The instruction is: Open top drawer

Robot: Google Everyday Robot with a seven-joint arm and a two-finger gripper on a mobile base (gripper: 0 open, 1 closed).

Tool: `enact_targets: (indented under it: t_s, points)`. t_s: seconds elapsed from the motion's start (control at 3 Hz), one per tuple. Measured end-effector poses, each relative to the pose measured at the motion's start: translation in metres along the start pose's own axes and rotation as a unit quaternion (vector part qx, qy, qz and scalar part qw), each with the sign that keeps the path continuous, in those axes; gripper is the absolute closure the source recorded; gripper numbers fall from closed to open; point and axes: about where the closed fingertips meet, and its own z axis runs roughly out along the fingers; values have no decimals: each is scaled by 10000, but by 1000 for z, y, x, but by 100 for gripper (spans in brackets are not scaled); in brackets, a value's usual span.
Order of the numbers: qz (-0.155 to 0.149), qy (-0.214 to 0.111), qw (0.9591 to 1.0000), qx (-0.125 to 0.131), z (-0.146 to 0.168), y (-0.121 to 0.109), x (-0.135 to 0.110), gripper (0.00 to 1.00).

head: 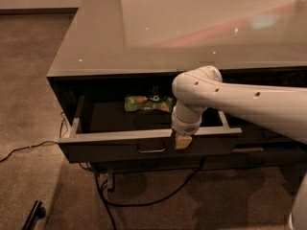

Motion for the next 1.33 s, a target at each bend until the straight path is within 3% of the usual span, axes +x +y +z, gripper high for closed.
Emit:
enact_targets:
  t_s: [0.67,1.0,1.33]
  points:
    - [0,0,10000,0,0,0,0,16]
    - [-157,81,9997,-139,7,15,-1,0]
    - [-143,232,9990,-362,15,41,6,0]
